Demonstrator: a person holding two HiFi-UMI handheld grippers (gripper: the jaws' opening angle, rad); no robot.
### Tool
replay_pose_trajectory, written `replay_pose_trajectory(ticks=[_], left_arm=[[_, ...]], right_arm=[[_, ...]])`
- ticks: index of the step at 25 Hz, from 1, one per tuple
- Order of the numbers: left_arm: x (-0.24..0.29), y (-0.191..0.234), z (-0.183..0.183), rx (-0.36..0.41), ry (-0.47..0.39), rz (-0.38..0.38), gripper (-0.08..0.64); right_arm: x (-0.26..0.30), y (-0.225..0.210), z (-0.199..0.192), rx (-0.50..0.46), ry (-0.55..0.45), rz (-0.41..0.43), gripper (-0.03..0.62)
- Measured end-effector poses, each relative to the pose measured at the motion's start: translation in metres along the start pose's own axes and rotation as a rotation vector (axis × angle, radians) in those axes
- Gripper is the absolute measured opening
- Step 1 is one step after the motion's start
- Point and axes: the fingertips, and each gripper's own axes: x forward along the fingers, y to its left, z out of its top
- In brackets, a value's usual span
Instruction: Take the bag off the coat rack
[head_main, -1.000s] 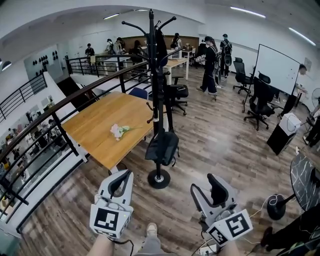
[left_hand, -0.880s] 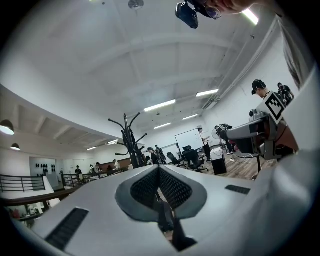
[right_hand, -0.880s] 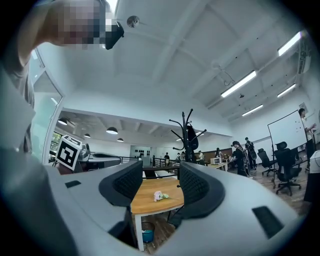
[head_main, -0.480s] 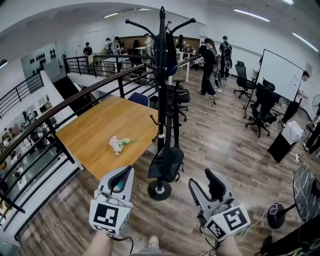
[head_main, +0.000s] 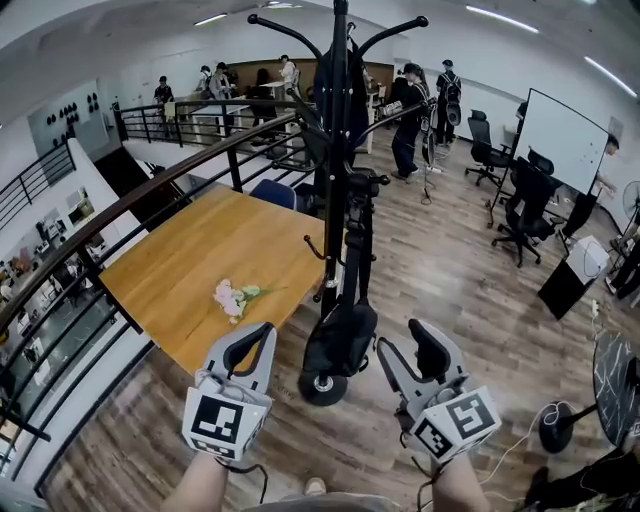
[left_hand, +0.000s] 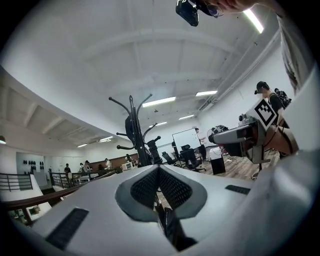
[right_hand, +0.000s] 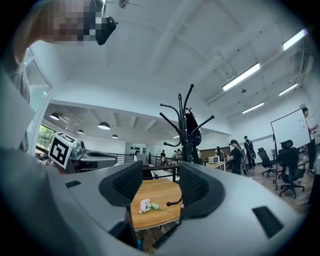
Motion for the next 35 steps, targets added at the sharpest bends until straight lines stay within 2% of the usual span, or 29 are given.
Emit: replay_pose_trajectory(ticks=[8, 14, 19, 24, 27, 35], left_arm=[[0.039, 0.012, -0.007, 0.03, 0.01, -0.011, 0.015], [0.071, 0.021, -0.012, 0.011, 0.026, 0.034, 0.015], [0.096, 0.027, -0.018, 0.036, 0.062, 0.105, 0.015], [0.118, 0.035, -0.018, 0.011, 0.073, 0.19, 0.015], [0.123, 0.043, -0.02, 0.032, 0.089, 0.234, 0.015], [0.139, 0.055, -0.027, 0.02, 0.129, 0.317, 0.015]], right_arm=[[0.039, -0.033, -0.01, 0.017, 0.011, 0.0, 0.229], [0.066, -0.065, -0.018, 0.05, 0.017, 0.026, 0.229], [0.095, -0.094, -0.024, 0.069, 0.029, 0.101, 0.229], [0.128, -0.111, -0.03, 0.075, 0.044, 0.191, 0.229], [0.15, -0.113, -0.035, 0.084, 0.056, 0.242, 0.229], [0.208, -0.11, -0.051, 0.117, 0.096, 0.342, 0.229]])
